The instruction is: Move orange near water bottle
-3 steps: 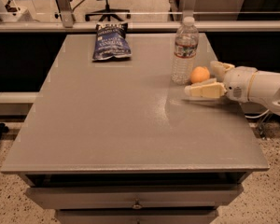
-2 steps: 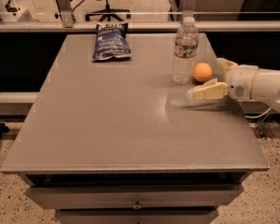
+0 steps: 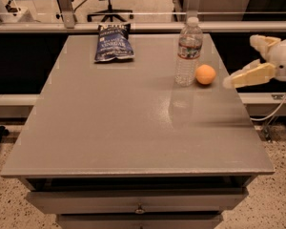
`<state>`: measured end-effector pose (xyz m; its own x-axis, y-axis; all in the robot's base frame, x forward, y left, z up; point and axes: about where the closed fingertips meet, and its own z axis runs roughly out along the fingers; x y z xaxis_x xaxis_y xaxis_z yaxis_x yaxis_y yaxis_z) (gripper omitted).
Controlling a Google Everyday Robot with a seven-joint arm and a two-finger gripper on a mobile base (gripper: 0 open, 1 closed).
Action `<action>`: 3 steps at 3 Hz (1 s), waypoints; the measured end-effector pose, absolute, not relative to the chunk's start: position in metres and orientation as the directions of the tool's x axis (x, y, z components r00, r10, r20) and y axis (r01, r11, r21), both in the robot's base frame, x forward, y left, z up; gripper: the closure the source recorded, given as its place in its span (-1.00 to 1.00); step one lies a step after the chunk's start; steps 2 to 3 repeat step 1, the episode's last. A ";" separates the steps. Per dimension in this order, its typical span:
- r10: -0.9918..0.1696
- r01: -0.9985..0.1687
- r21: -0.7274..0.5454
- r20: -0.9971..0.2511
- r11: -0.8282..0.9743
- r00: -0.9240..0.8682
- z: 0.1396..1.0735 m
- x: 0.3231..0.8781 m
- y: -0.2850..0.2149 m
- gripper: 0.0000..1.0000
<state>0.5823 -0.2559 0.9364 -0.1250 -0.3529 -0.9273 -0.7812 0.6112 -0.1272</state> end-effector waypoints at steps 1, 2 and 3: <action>-0.376 -0.810 -0.130 -0.919 0.572 -0.118 0.975 0.556 -0.282 -1.00; -0.376 -0.810 -0.130 -0.919 0.572 -0.118 0.975 0.556 -0.282 -1.00; -0.376 -0.810 -0.130 -0.919 0.572 -0.118 0.975 0.556 -0.282 -1.00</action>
Offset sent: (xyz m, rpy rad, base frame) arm 0.0000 0.0000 0.0000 0.0000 0.0000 0.0000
